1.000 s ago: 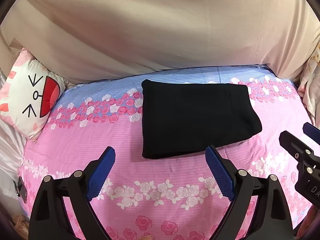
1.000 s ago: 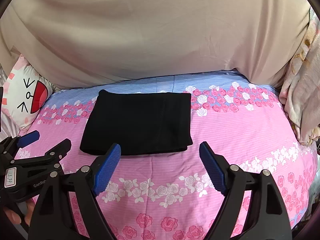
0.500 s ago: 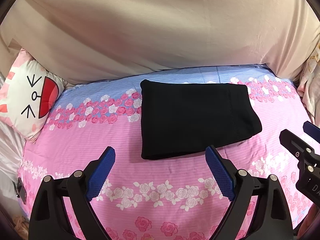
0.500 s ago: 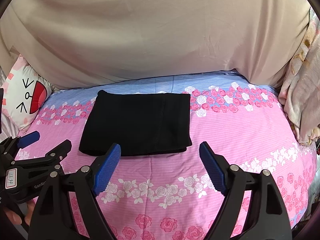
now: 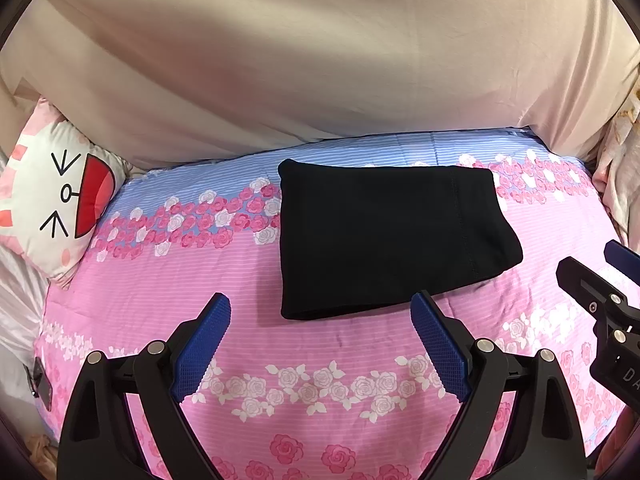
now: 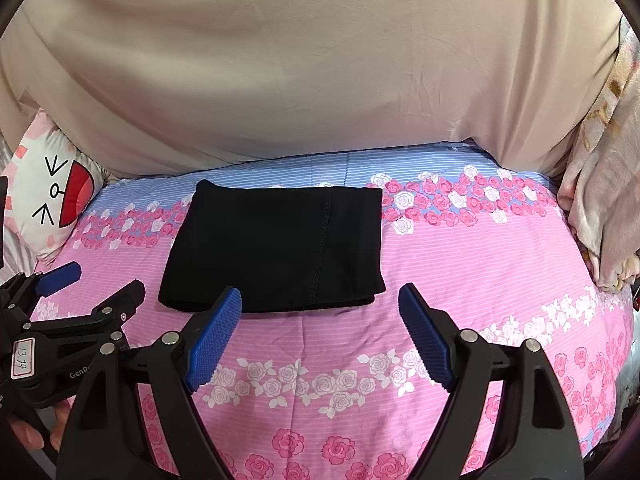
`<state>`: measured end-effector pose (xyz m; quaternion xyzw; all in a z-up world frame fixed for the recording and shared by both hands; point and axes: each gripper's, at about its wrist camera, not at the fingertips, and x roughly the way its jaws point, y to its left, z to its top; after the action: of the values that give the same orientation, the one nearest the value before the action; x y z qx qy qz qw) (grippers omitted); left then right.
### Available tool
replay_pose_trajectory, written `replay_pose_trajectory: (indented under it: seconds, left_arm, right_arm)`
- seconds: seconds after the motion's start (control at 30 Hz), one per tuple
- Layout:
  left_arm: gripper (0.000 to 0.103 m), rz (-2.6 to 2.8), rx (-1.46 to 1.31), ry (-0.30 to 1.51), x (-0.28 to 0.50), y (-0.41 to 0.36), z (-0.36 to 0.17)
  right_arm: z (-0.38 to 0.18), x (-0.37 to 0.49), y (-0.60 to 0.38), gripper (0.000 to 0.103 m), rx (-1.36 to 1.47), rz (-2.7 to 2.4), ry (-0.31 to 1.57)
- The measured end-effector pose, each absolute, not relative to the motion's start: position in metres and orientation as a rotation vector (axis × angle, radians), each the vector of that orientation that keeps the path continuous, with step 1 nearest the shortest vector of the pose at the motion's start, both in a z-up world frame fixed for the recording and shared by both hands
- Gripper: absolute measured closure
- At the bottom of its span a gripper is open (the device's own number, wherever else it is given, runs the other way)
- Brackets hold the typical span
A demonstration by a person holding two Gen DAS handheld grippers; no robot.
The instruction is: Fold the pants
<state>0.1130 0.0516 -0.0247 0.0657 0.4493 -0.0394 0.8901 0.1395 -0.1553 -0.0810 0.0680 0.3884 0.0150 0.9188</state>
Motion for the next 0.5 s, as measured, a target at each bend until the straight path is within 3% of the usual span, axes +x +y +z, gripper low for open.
replay_pose_trajectory:
  seconds: [0.5]
  left_arm:
    - [0.014, -0.093, 0.144, 0.926, 0.1111, 0.0526, -0.0252]
  right_arm:
    - [-0.0813, 0.1394, -0.1550, 0.024, 0.141, 0.028, 0.796]
